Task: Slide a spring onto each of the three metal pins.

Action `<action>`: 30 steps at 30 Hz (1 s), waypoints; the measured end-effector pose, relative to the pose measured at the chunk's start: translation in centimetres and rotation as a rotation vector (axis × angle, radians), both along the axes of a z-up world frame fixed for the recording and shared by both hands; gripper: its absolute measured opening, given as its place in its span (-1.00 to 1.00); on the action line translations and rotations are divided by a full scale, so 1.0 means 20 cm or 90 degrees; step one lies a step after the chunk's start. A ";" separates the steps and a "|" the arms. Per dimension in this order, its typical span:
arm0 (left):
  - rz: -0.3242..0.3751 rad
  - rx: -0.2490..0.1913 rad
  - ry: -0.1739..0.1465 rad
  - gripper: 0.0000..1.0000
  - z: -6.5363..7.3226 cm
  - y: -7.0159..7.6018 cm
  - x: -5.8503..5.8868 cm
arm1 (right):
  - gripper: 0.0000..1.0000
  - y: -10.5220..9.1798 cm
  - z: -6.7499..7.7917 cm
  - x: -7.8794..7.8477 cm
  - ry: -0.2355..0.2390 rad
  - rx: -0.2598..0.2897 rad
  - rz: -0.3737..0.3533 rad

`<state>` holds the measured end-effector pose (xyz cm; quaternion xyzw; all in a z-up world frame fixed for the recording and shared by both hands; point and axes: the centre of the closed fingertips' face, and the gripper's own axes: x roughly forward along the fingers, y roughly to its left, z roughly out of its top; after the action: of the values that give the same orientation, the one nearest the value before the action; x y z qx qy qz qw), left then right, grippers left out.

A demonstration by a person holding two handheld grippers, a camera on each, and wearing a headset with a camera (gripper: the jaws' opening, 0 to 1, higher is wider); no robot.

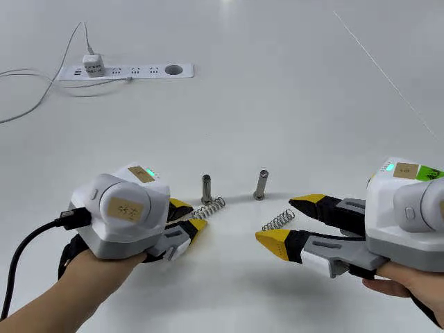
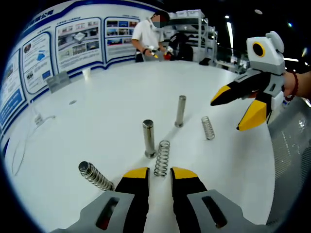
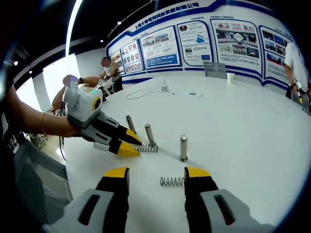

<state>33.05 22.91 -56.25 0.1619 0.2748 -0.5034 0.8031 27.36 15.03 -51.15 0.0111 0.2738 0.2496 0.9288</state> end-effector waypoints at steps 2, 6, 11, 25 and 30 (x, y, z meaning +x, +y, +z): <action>-0.003 0.003 -0.002 -0.66 0.00 0.00 0.00 | -0.07 0.00 0.00 0.00 0.000 0.001 -0.001; -0.003 0.003 -0.001 -0.71 0.00 -0.01 0.01 | -0.07 0.00 0.00 0.01 0.000 0.002 -0.001; -0.004 0.005 0.004 -0.76 -0.01 -0.01 0.01 | -0.05 0.00 0.02 0.02 -0.001 0.016 -0.011; -0.018 -0.018 -0.008 -0.80 0.04 0.01 -0.07 | -0.02 0.00 0.07 0.06 -0.002 0.061 -0.052; -0.021 -0.038 -0.020 -0.80 0.09 0.03 -0.10 | -0.02 0.02 0.10 0.07 -0.001 0.085 -0.058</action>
<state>30.99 23.47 -54.38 0.1502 0.2445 -0.5220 0.8032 28.67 15.40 -49.17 0.0853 0.2552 0.2248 0.9365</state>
